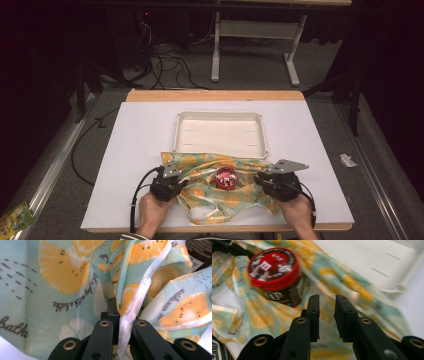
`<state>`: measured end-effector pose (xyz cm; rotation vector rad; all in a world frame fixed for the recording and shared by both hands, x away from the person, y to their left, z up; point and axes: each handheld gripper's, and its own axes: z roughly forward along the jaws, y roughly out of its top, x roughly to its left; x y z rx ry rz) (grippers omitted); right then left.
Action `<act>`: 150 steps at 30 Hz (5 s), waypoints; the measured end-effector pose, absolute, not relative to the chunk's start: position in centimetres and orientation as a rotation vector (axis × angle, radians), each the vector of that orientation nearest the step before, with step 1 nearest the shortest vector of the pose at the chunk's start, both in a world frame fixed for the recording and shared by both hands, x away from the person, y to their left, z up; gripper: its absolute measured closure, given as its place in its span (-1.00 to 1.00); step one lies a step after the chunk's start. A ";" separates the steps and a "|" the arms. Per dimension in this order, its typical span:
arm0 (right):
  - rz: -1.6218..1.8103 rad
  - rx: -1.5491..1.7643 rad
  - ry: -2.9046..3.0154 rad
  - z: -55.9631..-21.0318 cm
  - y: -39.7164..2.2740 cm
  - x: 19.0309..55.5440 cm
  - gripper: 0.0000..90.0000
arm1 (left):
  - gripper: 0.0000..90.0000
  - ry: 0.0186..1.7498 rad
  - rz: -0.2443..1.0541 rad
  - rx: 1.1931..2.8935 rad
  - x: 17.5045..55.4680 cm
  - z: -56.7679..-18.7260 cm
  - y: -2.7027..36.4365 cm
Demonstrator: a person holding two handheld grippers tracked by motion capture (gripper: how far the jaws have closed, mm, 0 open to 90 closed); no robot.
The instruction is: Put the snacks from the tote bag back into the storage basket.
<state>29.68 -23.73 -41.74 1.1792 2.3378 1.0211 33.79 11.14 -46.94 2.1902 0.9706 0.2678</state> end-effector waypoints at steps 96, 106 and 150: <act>1.185 0.962 2.357 -41.9 -18.0 30.4 -0.24 | -0.07 0.942 0.395 2.021 34.4 -48.5 13.1; 1.154 0.964 2.392 -42.2 -17.0 31.3 -0.43 | -0.08 0.938 0.408 2.034 34.3 -48.5 13.1; 1.075 0.955 2.424 -42.9 -15.7 31.7 -0.42 | -0.10 0.930 0.393 2.027 34.3 -48.5 13.1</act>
